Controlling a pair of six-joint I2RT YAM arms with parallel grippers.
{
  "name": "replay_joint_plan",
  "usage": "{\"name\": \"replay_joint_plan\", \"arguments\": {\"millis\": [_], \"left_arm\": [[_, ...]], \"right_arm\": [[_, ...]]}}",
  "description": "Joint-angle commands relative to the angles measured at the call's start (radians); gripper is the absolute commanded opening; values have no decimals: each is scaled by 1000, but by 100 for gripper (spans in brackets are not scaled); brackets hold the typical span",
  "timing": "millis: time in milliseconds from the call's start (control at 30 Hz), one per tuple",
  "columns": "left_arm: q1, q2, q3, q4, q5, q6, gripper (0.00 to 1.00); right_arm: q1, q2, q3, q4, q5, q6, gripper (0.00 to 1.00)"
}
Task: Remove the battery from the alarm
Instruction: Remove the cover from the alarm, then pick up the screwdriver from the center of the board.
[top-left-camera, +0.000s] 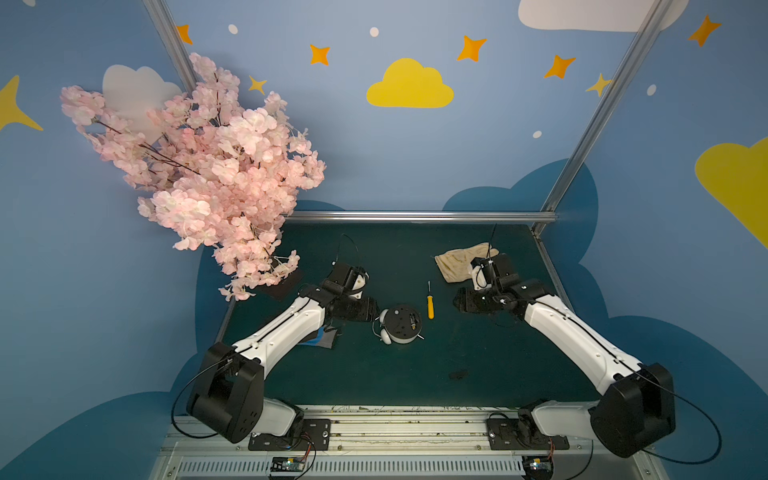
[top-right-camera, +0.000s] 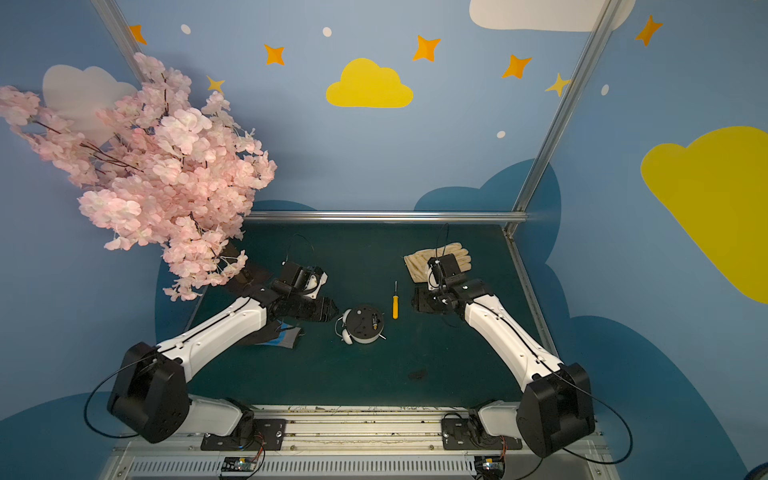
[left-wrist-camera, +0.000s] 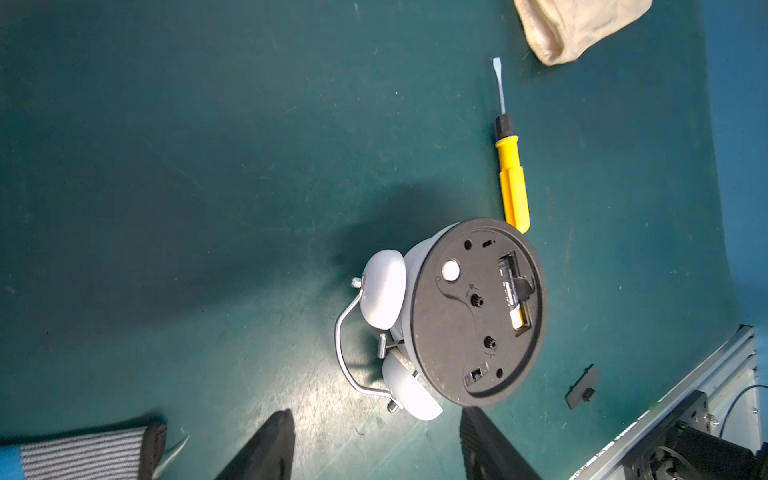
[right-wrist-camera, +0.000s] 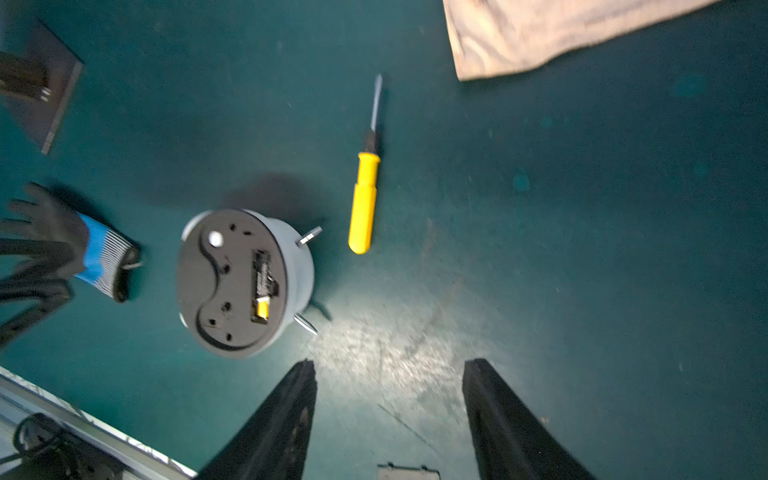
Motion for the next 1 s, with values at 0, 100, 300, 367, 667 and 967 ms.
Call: {"name": "replay_joint_plan", "arguments": {"millis": [0,100,300,367,667,967], "left_arm": [[3,-28,-25,-28,26,0,71],[1,-24,-28,-26,46,-2,74],[41,-17,-57,17,124,-42,84],[71,-13,-69,41,170,-61,87],[131,12,-59,53,252,-70,96],[133,56,-65,101,321,-110,95]], "right_arm": [[-6,5,-8,-105,14,-16,61],[-7,50,-4,-116,25,0,59],[7,219,79,-113,35,-4,54],[24,288,130,-105,35,-8,51],[84,597,394,-90,41,4,47],[114,810,574,-139,53,49,39]]}}
